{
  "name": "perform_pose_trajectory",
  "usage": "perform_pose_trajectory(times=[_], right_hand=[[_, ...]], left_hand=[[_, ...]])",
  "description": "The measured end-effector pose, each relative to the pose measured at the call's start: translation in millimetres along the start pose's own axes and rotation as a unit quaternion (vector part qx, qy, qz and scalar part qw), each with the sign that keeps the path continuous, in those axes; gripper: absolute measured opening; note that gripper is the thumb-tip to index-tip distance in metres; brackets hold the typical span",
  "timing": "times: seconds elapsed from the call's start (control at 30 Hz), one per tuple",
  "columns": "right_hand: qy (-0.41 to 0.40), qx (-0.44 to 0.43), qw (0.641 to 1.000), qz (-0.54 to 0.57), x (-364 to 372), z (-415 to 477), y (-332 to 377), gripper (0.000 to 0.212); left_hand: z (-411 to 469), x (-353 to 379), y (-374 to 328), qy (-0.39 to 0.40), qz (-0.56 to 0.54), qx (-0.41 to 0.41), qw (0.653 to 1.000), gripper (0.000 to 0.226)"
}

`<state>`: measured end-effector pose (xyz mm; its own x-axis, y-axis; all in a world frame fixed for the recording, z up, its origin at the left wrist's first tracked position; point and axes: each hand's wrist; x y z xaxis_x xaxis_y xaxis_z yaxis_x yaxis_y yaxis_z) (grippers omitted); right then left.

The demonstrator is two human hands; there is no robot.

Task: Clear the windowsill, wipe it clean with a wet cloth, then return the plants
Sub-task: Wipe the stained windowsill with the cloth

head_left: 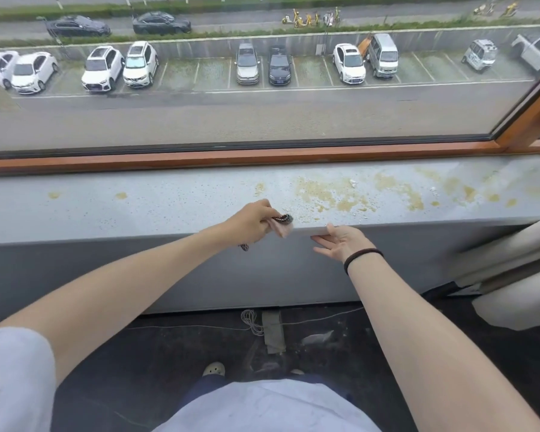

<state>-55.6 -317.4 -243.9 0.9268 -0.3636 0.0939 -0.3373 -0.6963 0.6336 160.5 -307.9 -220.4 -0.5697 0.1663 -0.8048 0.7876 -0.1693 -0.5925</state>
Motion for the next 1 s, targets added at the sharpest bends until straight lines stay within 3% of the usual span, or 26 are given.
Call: perform_pose_trajectory(times=[0.1, 0.2, 0.53, 0.77, 0.9, 1.0], right_hand=[[-0.016, -0.010, 1.000, -0.016, 1, 1, 1, 0.035], [-0.032, -0.012, 0.999, -0.025, 3, 1, 1, 0.039], [-0.059, -0.001, 0.998, -0.026, 7, 8, 4, 0.034], [-0.057, 0.008, 0.998, -0.017, 6, 8, 5, 0.027], [-0.057, 0.004, 0.998, -0.014, 6, 9, 5, 0.028], [-0.054, -0.003, 0.998, -0.012, 5, 10, 2, 0.028]], left_hand=[[21, -17, -9, -0.036, -0.051, -0.022, 0.998, 0.018], [50, -26, -10, -0.076, -0.058, -0.032, 0.995, 0.011], [134, -23, -28, -0.074, 0.118, 0.024, 0.990, 0.035], [139, -5, -8, -0.113, 0.259, 0.124, 0.951, 0.041], [124, 6, -11, -0.118, 0.175, 0.078, 0.974, 0.041], [120, 4, -10, -0.047, 0.143, 0.068, 0.986, 0.043]])
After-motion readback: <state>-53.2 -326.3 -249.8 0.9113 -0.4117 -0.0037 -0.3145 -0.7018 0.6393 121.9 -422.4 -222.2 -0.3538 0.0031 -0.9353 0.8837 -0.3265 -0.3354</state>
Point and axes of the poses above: each hand's wrist, its own z-axis towards the middle knuckle, its own x-axis out of the palm, y = z × x, and after that the axes turned 8 degrees about -y, right-handed
